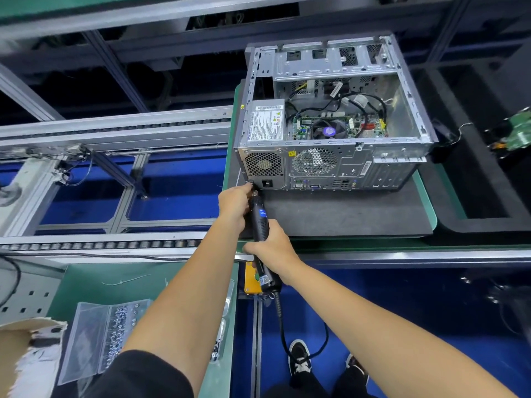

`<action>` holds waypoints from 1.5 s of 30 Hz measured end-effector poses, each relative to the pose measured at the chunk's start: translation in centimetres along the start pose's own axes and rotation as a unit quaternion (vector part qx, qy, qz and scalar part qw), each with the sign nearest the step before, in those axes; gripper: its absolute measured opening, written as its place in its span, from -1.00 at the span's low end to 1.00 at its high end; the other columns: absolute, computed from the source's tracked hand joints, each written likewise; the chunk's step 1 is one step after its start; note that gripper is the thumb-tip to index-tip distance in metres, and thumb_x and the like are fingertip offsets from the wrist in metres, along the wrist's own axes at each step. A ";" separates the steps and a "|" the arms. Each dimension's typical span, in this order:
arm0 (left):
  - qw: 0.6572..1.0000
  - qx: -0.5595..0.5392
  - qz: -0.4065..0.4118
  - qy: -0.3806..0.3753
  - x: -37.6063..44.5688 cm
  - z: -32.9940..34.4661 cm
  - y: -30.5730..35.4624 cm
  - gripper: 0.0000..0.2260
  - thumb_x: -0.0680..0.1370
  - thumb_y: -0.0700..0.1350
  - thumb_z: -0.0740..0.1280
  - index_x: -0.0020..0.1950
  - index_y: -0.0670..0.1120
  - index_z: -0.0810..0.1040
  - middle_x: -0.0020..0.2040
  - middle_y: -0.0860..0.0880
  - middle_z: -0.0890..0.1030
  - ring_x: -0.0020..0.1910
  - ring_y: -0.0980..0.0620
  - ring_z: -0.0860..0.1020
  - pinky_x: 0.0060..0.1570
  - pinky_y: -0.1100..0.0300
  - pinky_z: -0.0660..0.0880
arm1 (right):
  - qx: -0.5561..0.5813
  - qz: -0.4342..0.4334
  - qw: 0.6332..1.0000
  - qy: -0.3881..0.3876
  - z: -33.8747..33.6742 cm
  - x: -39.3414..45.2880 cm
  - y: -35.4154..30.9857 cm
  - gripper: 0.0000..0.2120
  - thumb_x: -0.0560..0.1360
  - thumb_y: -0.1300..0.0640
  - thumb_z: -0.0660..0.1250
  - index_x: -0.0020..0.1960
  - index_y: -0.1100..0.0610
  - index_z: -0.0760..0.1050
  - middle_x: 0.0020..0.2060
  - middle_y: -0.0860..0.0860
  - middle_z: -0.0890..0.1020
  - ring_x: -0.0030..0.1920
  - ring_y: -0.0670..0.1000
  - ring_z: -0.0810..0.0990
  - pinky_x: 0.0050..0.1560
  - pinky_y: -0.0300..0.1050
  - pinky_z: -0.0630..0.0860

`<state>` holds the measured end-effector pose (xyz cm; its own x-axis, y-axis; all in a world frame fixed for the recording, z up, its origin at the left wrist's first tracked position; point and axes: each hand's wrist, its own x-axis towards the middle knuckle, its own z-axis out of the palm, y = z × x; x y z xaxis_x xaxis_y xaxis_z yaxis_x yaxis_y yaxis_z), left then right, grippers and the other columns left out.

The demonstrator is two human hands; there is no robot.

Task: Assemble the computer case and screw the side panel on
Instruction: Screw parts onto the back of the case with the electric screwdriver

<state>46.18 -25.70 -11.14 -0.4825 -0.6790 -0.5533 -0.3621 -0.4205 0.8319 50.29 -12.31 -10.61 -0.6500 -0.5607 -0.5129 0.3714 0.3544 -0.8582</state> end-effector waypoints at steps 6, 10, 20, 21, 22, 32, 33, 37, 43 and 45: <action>0.998 -0.058 -0.012 0.000 -0.3 0.2 0.1 -0.91 0.53 -0.17 0.34 -0.07 -0.19 0.58 -0.32 -0.09 0.59 -0.38 0.04 0.51 -0.36 0.22 0.48 | -0.051 -0.012 0.999 -0.016 -0.4 -0.3 0.2 -0.54 0.34 0.21 0.46 0.15 0.04 0.34 -0.04 0.12 0.52 -0.17 0.10 0.57 -0.11 0.06 0.62; 0.995 -0.099 0.019 0.027 -1.4 0.2 0.7 -0.90 0.49 -0.26 0.32 -0.22 -0.20 0.56 -0.41 -0.09 0.54 -0.52 0.05 0.46 -0.44 0.23 0.45 | -0.085 -0.043 0.995 -0.020 -0.4 -1.0 0.2 -0.53 0.37 0.22 0.46 0.17 0.05 0.33 -0.08 0.07 0.51 -0.19 0.03 0.55 -0.18 -0.02 0.61; 0.953 -0.189 0.234 0.044 -7.0 1.5 11.4 -0.82 0.39 -0.31 0.26 -0.41 -0.13 0.46 -0.50 -0.11 0.51 -0.55 -0.03 0.46 -0.44 0.18 0.40 | -0.133 -0.225 0.965 0.016 -2.6 -3.2 -8.3 -0.47 0.38 0.22 0.46 0.27 0.06 0.33 -0.16 0.04 0.53 -0.27 0.02 0.53 -0.25 -0.07 0.55; 0.951 -0.181 0.248 0.037 -7.8 2.3 12.7 -0.83 0.41 -0.31 0.25 -0.38 -0.15 0.45 -0.48 -0.13 0.52 -0.54 -0.03 0.46 -0.44 0.19 0.41 | -0.125 -0.238 0.963 0.021 -3.4 -3.5 -9.6 -0.52 0.39 0.24 0.46 0.21 0.07 0.34 -0.17 0.04 0.52 -0.30 0.03 0.54 -0.26 -0.03 0.57; 0.949 -0.176 0.261 0.028 -8.6 3.3 13.9 -0.83 0.43 -0.31 0.25 -0.37 -0.16 0.45 -0.46 -0.14 0.52 -0.54 -0.03 0.46 -0.44 0.19 0.41 | -0.116 -0.246 0.962 0.026 -4.2 -3.9 -10.6 -0.55 0.39 0.25 0.46 0.18 0.07 0.35 -0.16 0.06 0.53 -0.30 0.06 0.55 -0.25 0.02 0.58; 0.942 -0.073 0.298 -0.134 -14.4 21.2 16.0 -0.75 0.52 -0.16 0.25 -0.36 -0.05 0.34 -0.44 0.02 0.38 -0.42 0.03 0.35 -0.32 0.15 0.31 | -0.033 -0.271 0.957 0.102 -21.8 -7.4 -15.6 -0.67 0.40 0.35 0.40 0.11 0.18 0.42 -0.18 0.18 0.58 -0.47 -0.02 0.51 -0.37 -0.03 0.52; 0.943 -0.054 0.287 -0.157 -14.7 23.5 15.5 -0.73 0.54 -0.13 0.24 -0.37 -0.04 0.35 -0.46 0.03 0.39 -0.45 0.05 0.35 -0.34 0.17 0.30 | -0.024 -0.274 0.955 0.111 -24.3 -7.5 -15.6 -0.67 0.40 0.36 0.40 0.12 0.21 0.43 -0.21 0.18 0.58 -0.49 -0.02 0.50 -0.35 -0.01 0.51; 0.950 0.000 0.231 -0.208 -15.6 33.3 13.3 -0.80 0.55 -0.12 0.19 -0.27 -0.11 0.42 -0.35 -0.07 0.48 -0.35 0.02 0.44 -0.30 0.17 0.38 | -0.009 -0.250 0.959 0.135 -34.7 -7.2 -14.2 -0.74 0.48 0.31 0.34 0.13 0.19 0.40 -0.36 0.07 0.53 -0.51 0.06 0.48 -0.40 -0.05 0.47; 0.894 0.310 0.243 -0.213 -13.9 45.0 7.1 -0.78 0.55 -0.19 0.16 -0.31 -0.08 0.38 -0.29 -0.05 0.47 -0.32 -0.03 0.44 -0.34 0.16 0.44 | -0.023 -0.152 0.976 0.153 -47.2 -4.2 -8.4 -0.76 0.47 0.26 0.34 0.04 0.06 0.35 -0.24 0.11 0.50 -0.52 0.10 0.53 -0.47 -0.09 0.48; 0.853 0.397 0.252 -0.226 -12.8 46.4 4.0 -0.80 0.49 -0.26 0.17 -0.34 -0.14 0.38 -0.34 -0.09 0.44 -0.33 -0.05 0.35 -0.35 0.17 0.31 | -0.024 -0.124 0.980 0.151 -49.6 -2.8 -6.2 -0.76 0.47 0.24 0.35 0.08 0.07 0.37 -0.22 0.10 0.52 -0.46 0.08 0.55 -0.43 -0.08 0.49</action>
<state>13.90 9.19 -2.74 -0.9298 -0.2754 -0.2441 -0.3575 0.5184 0.7768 16.93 24.19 -2.74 -0.8859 -0.3895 -0.2520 0.1494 0.2747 -0.9498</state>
